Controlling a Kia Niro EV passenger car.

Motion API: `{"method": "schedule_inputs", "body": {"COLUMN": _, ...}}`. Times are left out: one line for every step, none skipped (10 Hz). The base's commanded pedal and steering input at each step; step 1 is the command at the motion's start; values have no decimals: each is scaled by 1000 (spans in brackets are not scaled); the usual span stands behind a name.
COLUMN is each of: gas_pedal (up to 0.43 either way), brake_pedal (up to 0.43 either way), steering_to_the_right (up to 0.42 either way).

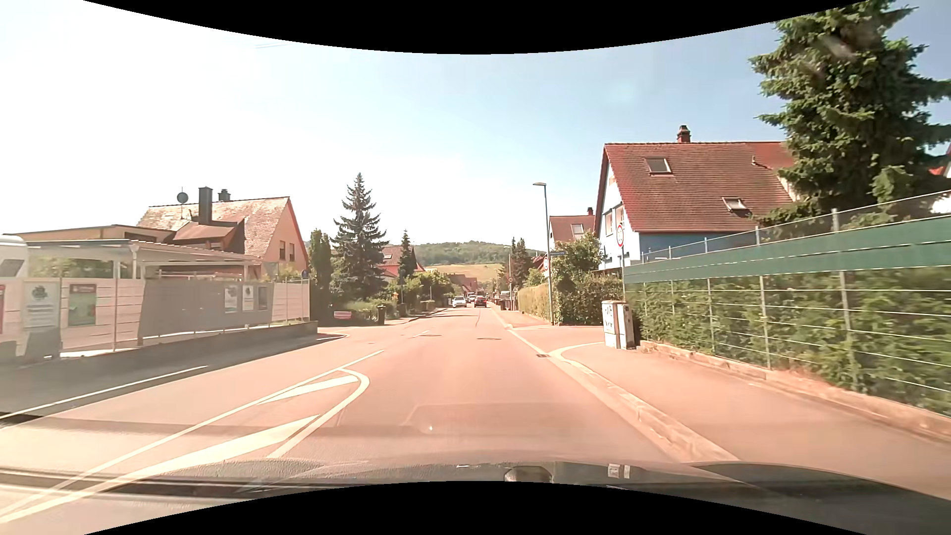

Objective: Follow the waypoints while adhering to traffic rules and regulations

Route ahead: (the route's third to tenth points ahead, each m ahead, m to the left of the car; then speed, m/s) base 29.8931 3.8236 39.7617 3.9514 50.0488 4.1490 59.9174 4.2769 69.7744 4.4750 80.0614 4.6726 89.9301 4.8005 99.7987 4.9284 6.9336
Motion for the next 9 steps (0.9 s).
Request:
{"method": "schedule_inputs", "body": {"gas_pedal": 39, "brake_pedal": 0, "steering_to_the_right": -22}}
{"method": "schedule_inputs", "body": {"gas_pedal": 39, "brake_pedal": 0, "steering_to_the_right": -22}}
{"method": "schedule_inputs", "body": {"gas_pedal": 39, "brake_pedal": 0, "steering_to_the_right": -19}}
{"method": "schedule_inputs", "body": {"gas_pedal": 39, "brake_pedal": 0, "steering_to_the_right": -13}}
{"method": "schedule_inputs", "body": {"gas_pedal": 39, "brake_pedal": 0, "steering_to_the_right": -6}}
{"method": "schedule_inputs", "body": {"gas_pedal": 39, "brake_pedal": 0, "steering_to_the_right": -5}}
{"method": "schedule_inputs", "body": {"gas_pedal": 39, "brake_pedal": 0, "steering_to_the_right": -5}}
{"method": "schedule_inputs", "body": {"gas_pedal": 47, "brake_pedal": 0, "steering_to_the_right": -5}}
{"method": "schedule_inputs", "body": {"gas_pedal": 47, "brake_pedal": 0, "steering_to_the_right": -5}}
